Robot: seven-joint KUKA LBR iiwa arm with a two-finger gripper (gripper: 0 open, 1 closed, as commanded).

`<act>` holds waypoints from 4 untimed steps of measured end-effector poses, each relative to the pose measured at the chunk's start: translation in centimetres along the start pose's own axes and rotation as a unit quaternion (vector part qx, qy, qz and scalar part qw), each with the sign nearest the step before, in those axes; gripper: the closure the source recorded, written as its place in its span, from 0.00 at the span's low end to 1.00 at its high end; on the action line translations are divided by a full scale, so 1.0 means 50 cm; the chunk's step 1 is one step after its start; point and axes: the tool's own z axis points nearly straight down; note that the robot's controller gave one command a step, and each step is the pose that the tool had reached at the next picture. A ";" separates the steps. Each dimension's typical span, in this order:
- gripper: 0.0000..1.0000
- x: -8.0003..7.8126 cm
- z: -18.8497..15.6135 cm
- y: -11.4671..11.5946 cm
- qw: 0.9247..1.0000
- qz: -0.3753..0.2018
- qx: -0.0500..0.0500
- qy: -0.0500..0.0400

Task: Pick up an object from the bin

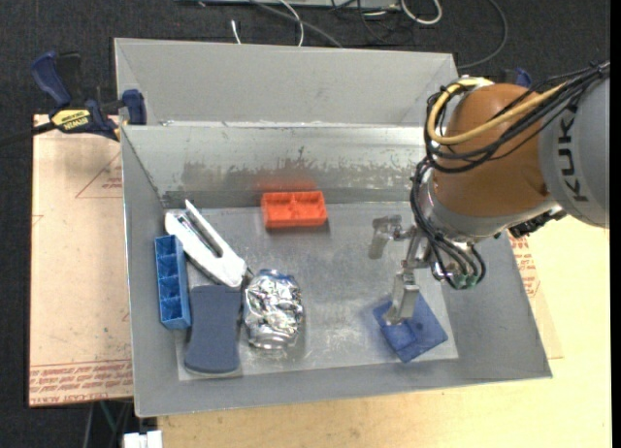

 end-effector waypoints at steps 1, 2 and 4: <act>0.00 -0.003 -0.009 0.000 1.000 -0.001 0.000 -0.004; 0.00 -0.012 0.229 -0.124 0.957 -0.289 0.001 -0.004; 0.00 0.062 0.185 -0.109 0.877 -0.481 -0.001 -0.002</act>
Offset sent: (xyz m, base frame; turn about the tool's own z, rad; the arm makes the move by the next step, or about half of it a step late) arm 0.0039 -0.0684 -0.1260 -0.6385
